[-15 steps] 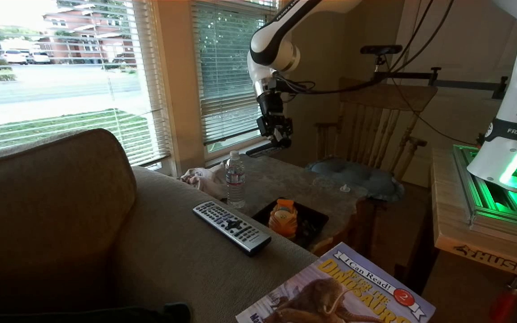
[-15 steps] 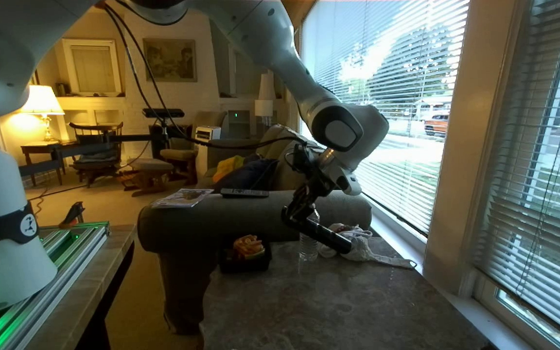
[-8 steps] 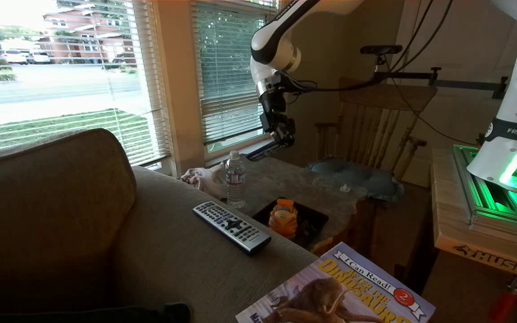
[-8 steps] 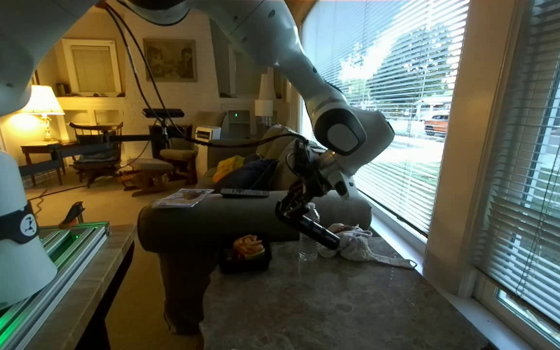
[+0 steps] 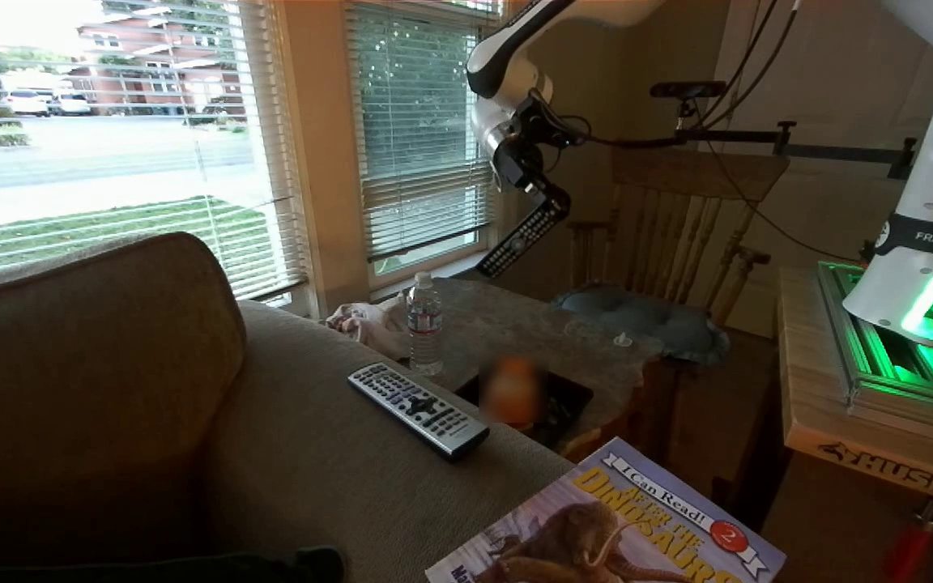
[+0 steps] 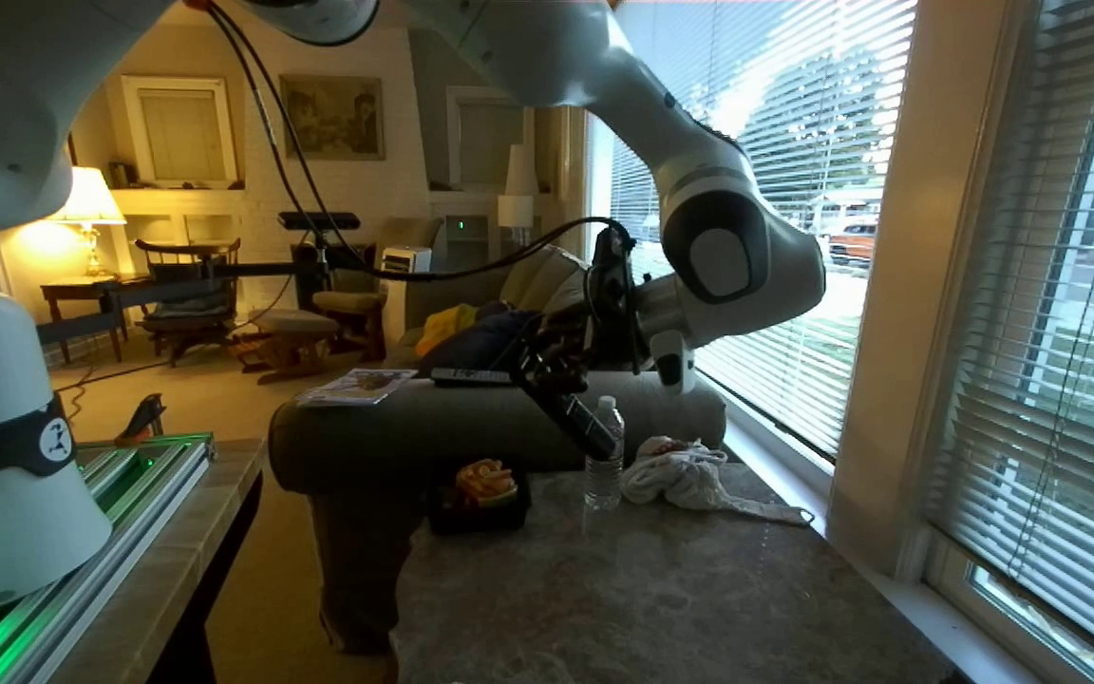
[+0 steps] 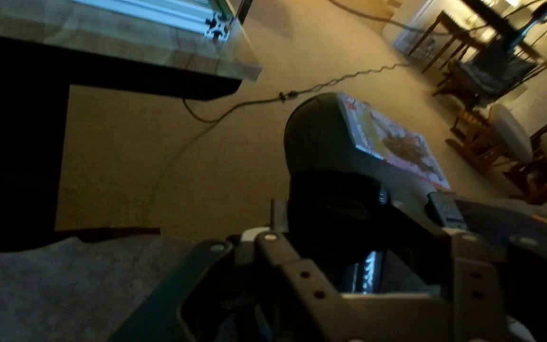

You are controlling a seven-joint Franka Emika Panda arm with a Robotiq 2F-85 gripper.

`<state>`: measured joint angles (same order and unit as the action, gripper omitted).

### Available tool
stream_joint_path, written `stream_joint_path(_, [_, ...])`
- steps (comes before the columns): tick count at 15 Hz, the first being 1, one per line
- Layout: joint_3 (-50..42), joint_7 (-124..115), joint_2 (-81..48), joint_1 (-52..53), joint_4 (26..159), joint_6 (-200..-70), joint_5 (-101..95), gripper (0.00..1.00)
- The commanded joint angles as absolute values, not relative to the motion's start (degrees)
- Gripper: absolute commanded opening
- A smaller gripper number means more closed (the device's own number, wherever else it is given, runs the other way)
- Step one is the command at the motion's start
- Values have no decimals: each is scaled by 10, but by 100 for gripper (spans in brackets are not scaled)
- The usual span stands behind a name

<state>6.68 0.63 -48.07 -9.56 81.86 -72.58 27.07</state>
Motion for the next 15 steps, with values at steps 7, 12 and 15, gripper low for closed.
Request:
stream_joint_path(7, [14,-121,-624,-129,658,-472,420,29])
stream_joint_path(12, [49,-287,-683,-180,639,-480,512,29])
stream_joint_path(15, [22,-249,-670,-164,659,-478,500,54])
